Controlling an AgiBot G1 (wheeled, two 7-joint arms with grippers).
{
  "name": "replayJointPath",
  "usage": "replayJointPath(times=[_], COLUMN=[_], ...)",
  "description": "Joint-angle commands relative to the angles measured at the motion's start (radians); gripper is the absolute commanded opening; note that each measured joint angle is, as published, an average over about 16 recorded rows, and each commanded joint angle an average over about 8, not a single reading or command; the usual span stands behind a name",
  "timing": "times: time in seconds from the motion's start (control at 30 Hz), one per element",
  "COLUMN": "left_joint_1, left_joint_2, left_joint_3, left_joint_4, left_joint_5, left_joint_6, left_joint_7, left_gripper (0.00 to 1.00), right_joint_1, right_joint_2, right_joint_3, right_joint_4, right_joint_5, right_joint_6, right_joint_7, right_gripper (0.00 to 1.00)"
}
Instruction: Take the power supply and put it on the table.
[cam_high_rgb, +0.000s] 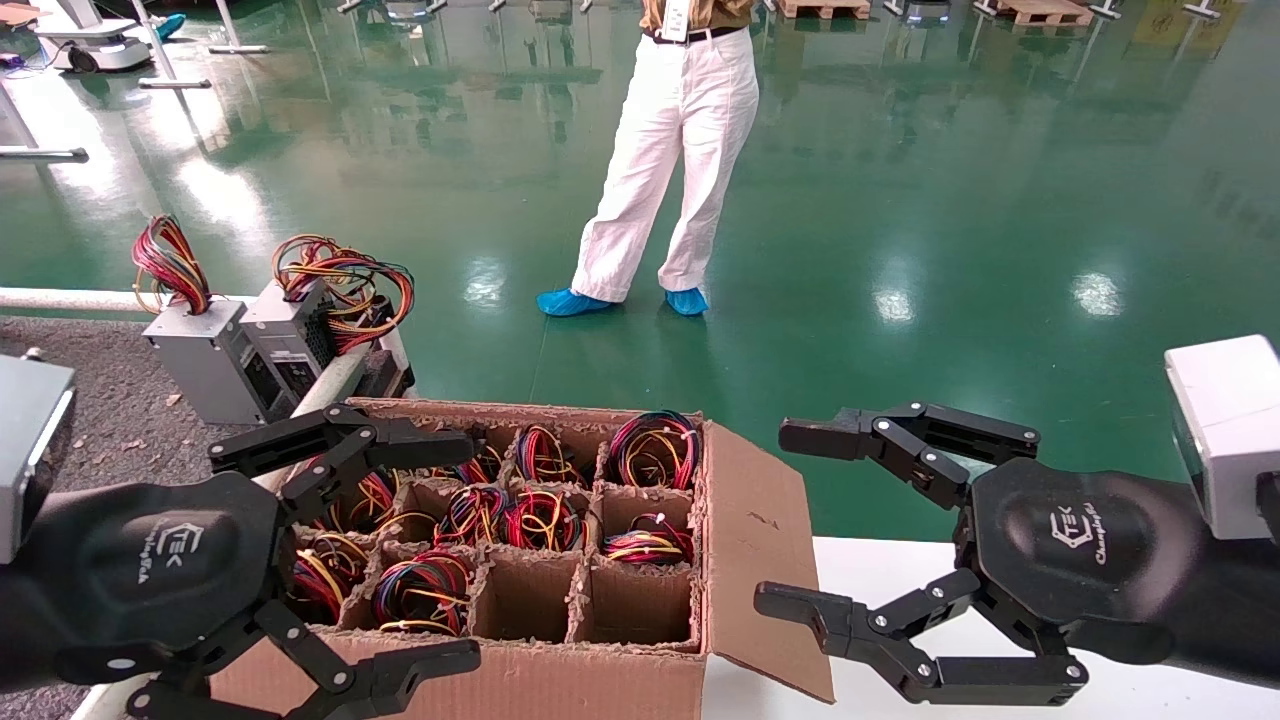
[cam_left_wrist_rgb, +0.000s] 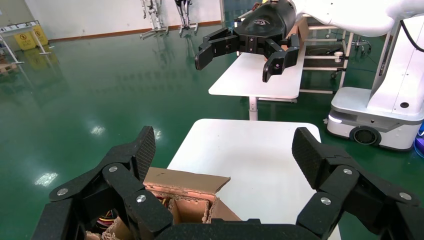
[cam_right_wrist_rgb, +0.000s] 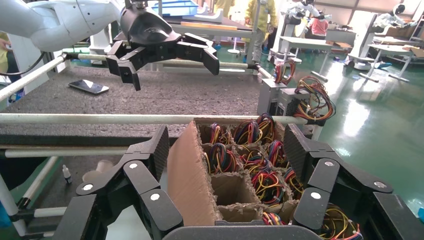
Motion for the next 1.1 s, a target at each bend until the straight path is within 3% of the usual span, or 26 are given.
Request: replayJointPath(times=[0.03,0.7,1.1], left_joint_1=[0.000,0.004,0.029], left_joint_2=[0.000,-0.001,-0.036], left_joint_3=[0.000,0.002,0.047], left_joint_4=[0.000,0.009,0.040], left_joint_5=[0.000,0.008,0.127], left_joint_6=[0.000,-0.017,-0.139], left_joint_7=[0.000,-0.007,-0.112], left_gripper=[1.00,1.00,1.00], right_joint_1=[0.000,0.000,0.000], right_joint_2=[0.000,0.000,0.000], right_joint_3=[0.000,0.000,0.000], right_joint_4=[0.000,0.000,0.000], right_joint_5=[0.000,0.000,0.000], right_joint_6=[0.000,0.000,0.000], right_joint_7=[0.000,0.000,0.000], right_gripper=[0.00,0.00,0.00])
